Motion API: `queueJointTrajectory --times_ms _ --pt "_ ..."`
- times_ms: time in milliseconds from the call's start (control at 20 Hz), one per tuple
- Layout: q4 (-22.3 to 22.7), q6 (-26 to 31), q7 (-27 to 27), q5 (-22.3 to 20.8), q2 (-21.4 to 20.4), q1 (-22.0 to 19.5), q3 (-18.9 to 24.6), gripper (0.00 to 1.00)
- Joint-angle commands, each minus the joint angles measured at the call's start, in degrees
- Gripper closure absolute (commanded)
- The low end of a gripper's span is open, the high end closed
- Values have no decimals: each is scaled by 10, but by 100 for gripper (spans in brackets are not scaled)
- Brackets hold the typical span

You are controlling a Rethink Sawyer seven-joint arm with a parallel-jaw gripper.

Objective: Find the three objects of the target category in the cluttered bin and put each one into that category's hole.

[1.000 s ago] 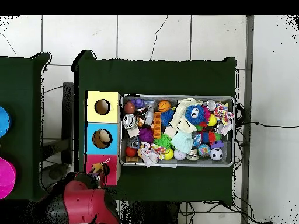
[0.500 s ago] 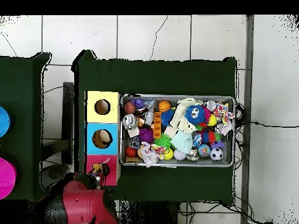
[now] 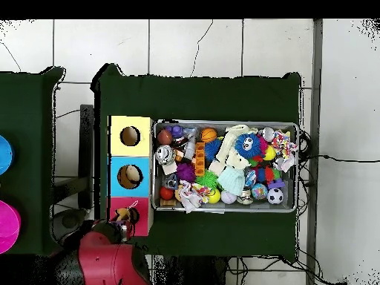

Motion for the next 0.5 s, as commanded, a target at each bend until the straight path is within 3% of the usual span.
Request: queueJointTrajectory --times_ms 50,500 --pt "56 32 115 33 1 -32 55 100" --pt "86 -27 106 43 50 -86 115 100"
